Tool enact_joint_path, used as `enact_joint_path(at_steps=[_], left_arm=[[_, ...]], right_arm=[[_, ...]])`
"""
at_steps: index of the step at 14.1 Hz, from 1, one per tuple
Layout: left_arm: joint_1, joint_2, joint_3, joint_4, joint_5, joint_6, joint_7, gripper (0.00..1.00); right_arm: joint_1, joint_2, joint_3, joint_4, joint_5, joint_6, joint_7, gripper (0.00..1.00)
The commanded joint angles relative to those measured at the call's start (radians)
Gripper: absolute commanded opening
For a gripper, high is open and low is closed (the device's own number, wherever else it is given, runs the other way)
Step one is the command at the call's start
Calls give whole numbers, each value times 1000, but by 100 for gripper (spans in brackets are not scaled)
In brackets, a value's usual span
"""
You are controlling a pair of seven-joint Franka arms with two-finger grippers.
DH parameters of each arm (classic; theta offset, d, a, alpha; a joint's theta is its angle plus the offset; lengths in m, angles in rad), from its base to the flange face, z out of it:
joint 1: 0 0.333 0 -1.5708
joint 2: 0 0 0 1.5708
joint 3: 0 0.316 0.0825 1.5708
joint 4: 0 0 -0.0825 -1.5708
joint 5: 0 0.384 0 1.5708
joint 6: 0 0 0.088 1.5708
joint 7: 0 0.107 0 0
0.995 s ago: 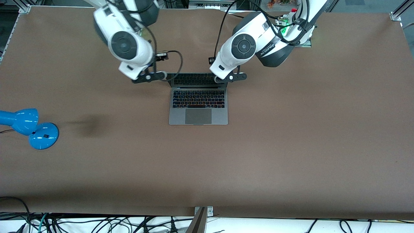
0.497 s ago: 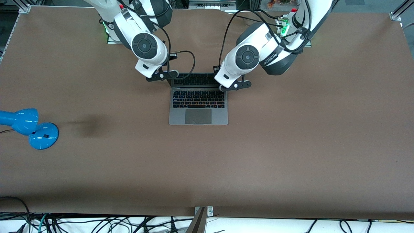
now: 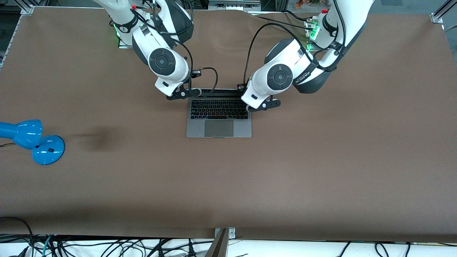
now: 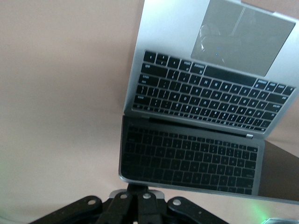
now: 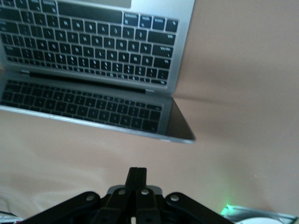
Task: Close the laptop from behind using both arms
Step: 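Lower both grippers behind the open lid and push it forward, then press the lid down flat onto the keyboard with both grippers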
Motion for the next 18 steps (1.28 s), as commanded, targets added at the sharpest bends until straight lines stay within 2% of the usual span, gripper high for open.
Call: enact_joint_path(at_steps=[1,8,9,11,18], left_arm=[[-2,86,4,97,60,-2,1,0],[-18,189,49,193,63,1,1,0],[-18,203,50,210,91,4,-2,0],[-18,226,50,219,106,8,-2,0],[-28,274,81,238,108,62,-1,0]], right_arm=[[-6,71,-2,82,-56,12,3,0],[-14,191,-21,152,-95,87,3,0],[-14,206,-21,160,-97,110,3,0],[-12,241,-40,174,-98,140,3,0],[-12,364,-51,280,-126,209,3,0]])
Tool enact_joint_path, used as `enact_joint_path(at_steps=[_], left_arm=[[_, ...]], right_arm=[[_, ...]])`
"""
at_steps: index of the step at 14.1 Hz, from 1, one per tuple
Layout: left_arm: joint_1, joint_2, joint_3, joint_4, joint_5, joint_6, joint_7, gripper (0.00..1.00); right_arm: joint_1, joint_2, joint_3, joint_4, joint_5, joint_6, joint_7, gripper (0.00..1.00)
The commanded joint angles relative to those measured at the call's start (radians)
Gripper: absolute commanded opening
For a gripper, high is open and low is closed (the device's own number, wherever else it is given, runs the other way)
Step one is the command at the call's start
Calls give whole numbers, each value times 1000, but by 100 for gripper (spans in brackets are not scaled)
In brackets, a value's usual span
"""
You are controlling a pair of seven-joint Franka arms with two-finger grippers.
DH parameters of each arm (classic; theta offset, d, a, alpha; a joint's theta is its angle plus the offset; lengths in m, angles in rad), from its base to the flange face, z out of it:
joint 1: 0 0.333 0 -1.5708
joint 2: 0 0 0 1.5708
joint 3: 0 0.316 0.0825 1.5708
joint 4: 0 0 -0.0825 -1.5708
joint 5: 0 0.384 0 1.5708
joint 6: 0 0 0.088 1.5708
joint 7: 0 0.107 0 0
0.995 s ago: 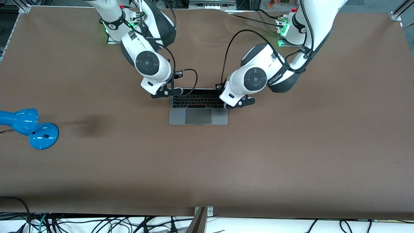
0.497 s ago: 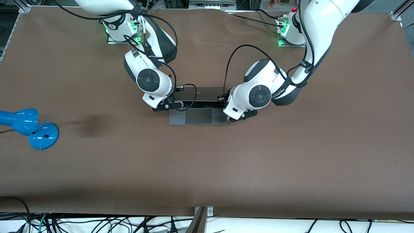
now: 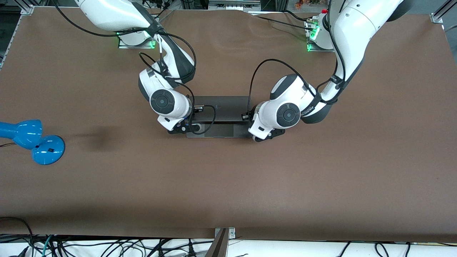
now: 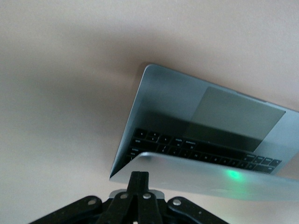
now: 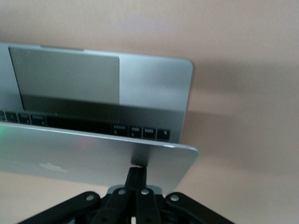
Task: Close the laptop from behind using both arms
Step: 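Press the lid down flat onto the keyboard with both grippers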
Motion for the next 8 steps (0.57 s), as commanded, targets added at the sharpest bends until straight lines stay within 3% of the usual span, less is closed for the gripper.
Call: enact_joint_path(at_steps=[1,8], left_arm=[[-20,37,16,42,31,20,-1,0],[-83,83,89,77,31,45,1,0]], right_arm=[[0,62,2,48,-34,48,4,0],[-2,160,-10,48,-83,139,-3,0]])
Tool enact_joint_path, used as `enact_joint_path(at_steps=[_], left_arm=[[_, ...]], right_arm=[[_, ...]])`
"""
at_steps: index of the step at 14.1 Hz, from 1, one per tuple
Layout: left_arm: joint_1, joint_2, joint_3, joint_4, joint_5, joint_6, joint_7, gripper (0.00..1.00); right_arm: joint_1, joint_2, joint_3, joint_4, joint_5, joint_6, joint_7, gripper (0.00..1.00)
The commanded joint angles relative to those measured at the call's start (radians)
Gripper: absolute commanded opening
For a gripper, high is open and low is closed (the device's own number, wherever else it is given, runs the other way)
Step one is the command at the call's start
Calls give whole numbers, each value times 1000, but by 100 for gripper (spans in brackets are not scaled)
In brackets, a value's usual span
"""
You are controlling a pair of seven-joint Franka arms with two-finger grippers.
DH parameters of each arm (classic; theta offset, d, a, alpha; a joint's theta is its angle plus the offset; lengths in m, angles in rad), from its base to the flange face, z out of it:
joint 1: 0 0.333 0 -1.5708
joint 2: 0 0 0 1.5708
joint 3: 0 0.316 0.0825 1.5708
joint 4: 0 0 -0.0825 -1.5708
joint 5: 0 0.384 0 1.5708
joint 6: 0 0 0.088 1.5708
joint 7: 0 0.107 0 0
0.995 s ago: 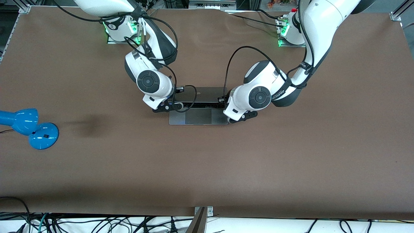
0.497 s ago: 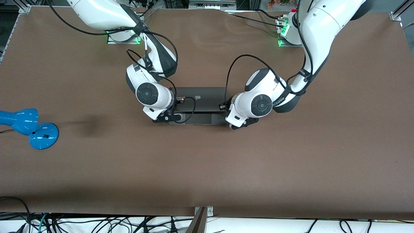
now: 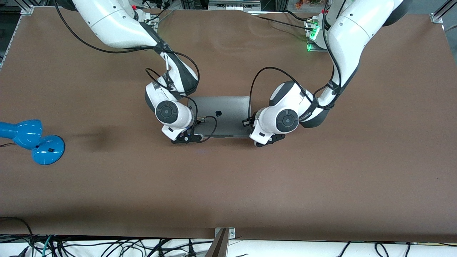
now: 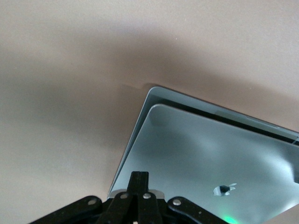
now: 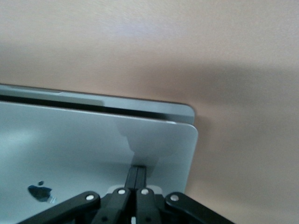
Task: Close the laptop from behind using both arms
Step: 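Press the lid down flat onto the keyboard with both grippers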
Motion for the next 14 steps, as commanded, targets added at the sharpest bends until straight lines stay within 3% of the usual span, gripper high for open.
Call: enact_joint_path(at_steps=[1,9,10,11,14], left_arm=[[-28,53,20,68,33,-2,1,0],[-49,128,46,91,68,71,1,0],[-49,133,46,93,68,73,1,0],[-49,133,50,92,68,77,1,0],[-63,135,60,91,68,79,-1,0]], right_arm=[[0,50,-2,27,-33,12,-1,0],[5,115,-5,40,-66,106,-1,0],[2,107,-5,58,-67,97,-1,28],[2,103,-5,60,-67,95,-1,99],[-6,49,-15,60,-69,39,-10,100]])
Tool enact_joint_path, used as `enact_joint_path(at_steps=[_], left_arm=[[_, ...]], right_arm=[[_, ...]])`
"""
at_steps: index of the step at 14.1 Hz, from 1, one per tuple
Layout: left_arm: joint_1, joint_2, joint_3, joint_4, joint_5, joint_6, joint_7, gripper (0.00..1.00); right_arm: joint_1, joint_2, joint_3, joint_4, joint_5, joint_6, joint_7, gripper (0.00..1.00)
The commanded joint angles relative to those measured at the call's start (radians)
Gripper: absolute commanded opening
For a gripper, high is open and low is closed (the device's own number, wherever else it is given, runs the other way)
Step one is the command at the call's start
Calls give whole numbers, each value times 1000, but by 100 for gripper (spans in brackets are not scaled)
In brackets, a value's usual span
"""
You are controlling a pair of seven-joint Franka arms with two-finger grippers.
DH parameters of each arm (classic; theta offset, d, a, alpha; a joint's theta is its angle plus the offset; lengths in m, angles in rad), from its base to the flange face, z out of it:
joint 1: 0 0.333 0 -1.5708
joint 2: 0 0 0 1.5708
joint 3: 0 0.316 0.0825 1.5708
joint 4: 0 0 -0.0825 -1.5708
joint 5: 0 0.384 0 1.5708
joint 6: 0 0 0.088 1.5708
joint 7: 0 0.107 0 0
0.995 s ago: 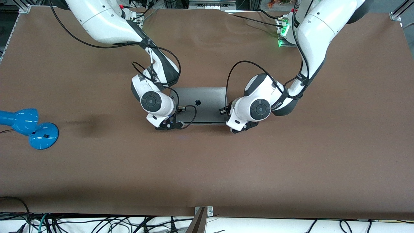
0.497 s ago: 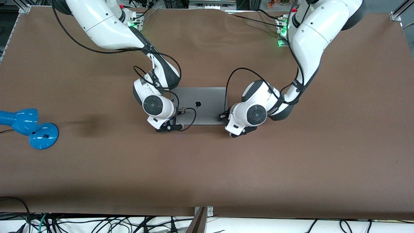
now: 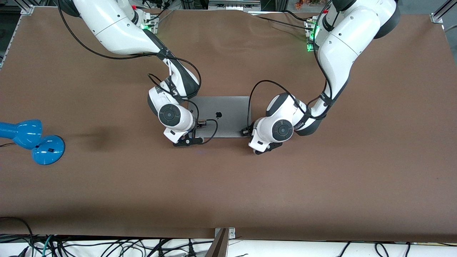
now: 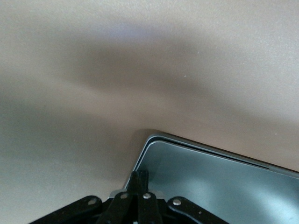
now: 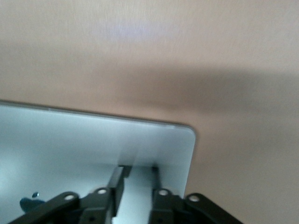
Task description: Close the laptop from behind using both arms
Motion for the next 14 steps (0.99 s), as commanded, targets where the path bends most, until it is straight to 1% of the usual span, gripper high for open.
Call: enact_joint_path(at_steps=[1,2,3,4,5,10,14], left_arm=[[-28,14,19,35,30,-1,-1,0],[-28,14,19,35,30,-1,-1,11],[-28,9,21,35,35,-1,-1,84],[-28,1,22,35,50,-1,-1,100],[-18,-8,19,35,75,-3,-4,100],[1,-61,15,33,72,-32,-5,100],[21,-153,12,25,76,-125,2,100]], right_arm=[[-12,-10,-26,38,-22,-51,-19,100],[-24,-30,-31,38,-22,-88,-20,100],[-38,-48,-31,38,-22,-115,-19,100],[-44,-67,-31,38,-17,-134,-17,100],[-53,-84,-32,38,-16,-151,-17,100],[-121,-166,-39,40,-13,-252,-19,100],[-127,-225,-100,38,-25,-312,-10,100]])
